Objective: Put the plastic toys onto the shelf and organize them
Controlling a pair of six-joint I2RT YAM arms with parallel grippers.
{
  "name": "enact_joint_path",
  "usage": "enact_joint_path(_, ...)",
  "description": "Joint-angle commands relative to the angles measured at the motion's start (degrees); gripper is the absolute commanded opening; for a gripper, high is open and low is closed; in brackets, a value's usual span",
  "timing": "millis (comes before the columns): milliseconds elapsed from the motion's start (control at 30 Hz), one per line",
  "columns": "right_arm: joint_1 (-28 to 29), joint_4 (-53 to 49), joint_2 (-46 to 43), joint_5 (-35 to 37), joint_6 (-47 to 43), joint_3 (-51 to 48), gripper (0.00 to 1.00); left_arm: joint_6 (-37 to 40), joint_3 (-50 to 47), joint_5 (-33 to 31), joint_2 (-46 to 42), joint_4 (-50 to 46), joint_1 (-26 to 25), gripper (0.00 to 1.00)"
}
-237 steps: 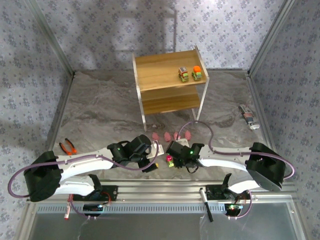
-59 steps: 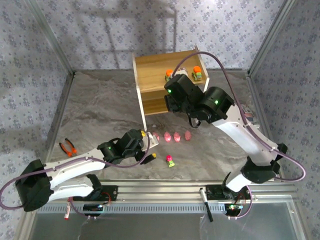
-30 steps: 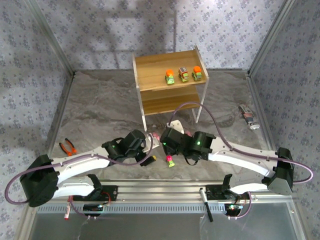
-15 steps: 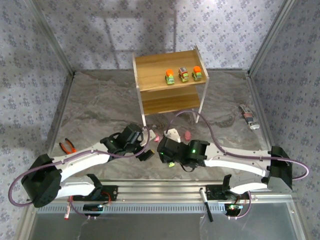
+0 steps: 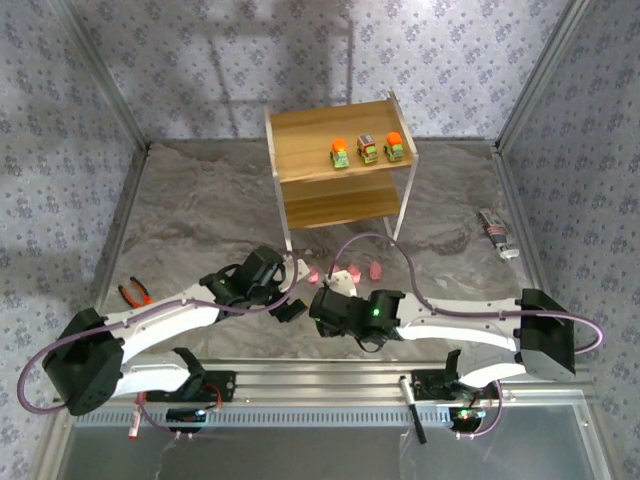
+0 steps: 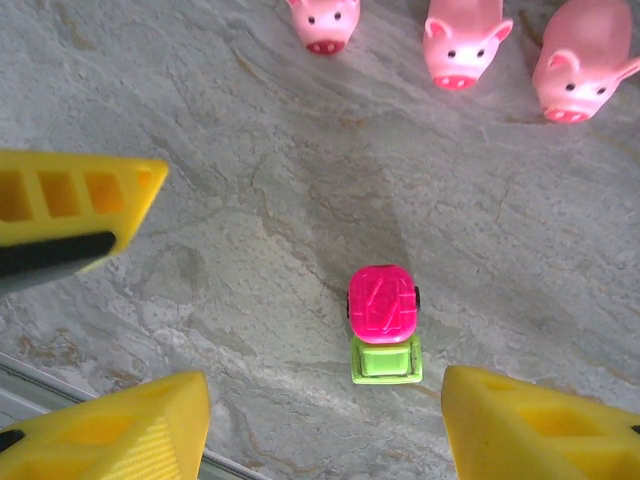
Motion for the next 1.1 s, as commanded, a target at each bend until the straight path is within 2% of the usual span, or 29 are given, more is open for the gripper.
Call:
enact_joint_path(0, 0.6, 1.4, 1.4, -0.6, 2.4, -1.0, 0.65, -0.9, 2.2, 1.5, 0.6, -0.6, 0.6, 1.0)
enact_joint_path(467, -2.4, 5.9, 2.8, -4.0, 2.9, -6.9, 0.65, -1.4, 2.5, 3.6, 0.7, -1.5, 1.6, 1.0)
enact_joint_path(1067, -4.3, 8.1, 7.2, -6.2, 0.4, -7.9, 0.63, -1.5, 3.0, 3.3, 1.4, -1.8, 1.6, 1.0)
